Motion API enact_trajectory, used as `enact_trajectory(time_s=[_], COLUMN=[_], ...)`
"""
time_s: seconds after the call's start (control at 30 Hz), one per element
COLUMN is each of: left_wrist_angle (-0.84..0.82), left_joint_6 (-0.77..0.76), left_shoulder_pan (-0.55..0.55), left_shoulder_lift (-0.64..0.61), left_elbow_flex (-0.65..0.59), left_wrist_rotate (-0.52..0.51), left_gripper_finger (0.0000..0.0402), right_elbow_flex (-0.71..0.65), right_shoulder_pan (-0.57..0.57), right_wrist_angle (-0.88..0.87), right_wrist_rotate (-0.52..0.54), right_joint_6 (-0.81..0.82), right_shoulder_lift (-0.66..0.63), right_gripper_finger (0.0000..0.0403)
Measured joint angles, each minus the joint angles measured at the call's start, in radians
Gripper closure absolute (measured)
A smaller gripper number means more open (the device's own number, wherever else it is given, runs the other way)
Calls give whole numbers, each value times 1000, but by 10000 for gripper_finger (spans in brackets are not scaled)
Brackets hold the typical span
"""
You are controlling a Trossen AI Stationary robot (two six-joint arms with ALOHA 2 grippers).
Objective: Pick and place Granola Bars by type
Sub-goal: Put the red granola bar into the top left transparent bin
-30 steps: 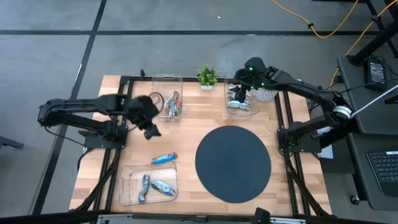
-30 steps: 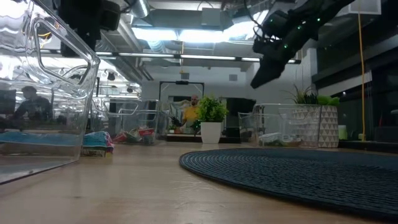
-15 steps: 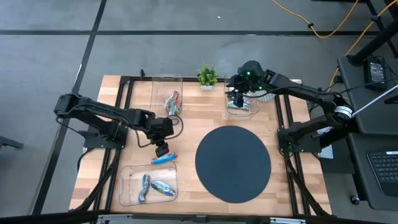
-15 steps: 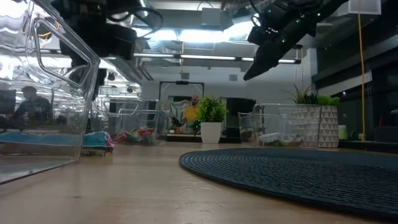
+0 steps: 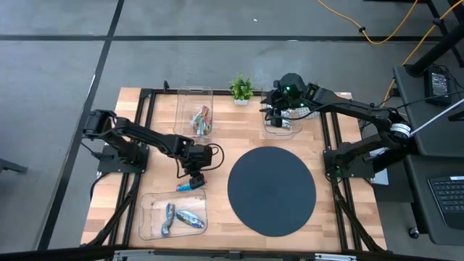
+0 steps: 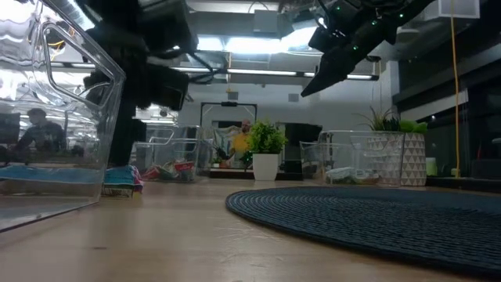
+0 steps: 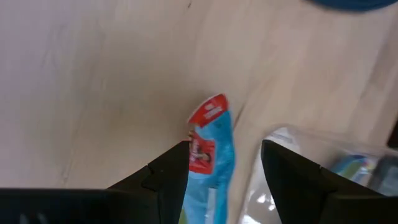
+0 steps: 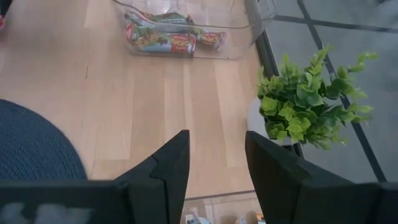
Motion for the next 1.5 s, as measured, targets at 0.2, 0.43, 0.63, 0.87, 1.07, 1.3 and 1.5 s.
enact_trajectory(time_s=[0.2, 0.43, 0.63, 0.87, 1.07, 1.3, 1.5], left_wrist_angle=[18, 60, 47, 15, -208, -448, -473], left_joint_6=[9, -27, -44, -43, 43, 172, 262], left_shoulder_pan=[0, 1, 2, 12, 39, 139, 338], left_shoulder_lift=[62, 122, 122, 62, -37, -159, -229], left_elbow_flex=[0, 5, 3, 44, 206, 459, 560], left_wrist_rotate=[-15, -10, -30, -2, -48, -208, -282], left_gripper_finger=[209, 230, 322, 383, 389, 388, 388], right_elbow_flex=[0, 0, 0, 0, 0, 0, 0], right_shoulder_pan=[0, 0, 0, 0, 0, 10, 93], right_wrist_angle=[0, 2, 2, 1, 6, 30, 123], right_wrist_rotate=[0, 0, 0, 0, 0, -13, -120], right_joint_6=[0, 0, -2, -39, -48, -48, -51], right_shoulder_lift=[0, 0, 0, 0, 0, 0, -15], right_gripper_finger=[245, 245, 245, 245, 245, 245, 245])
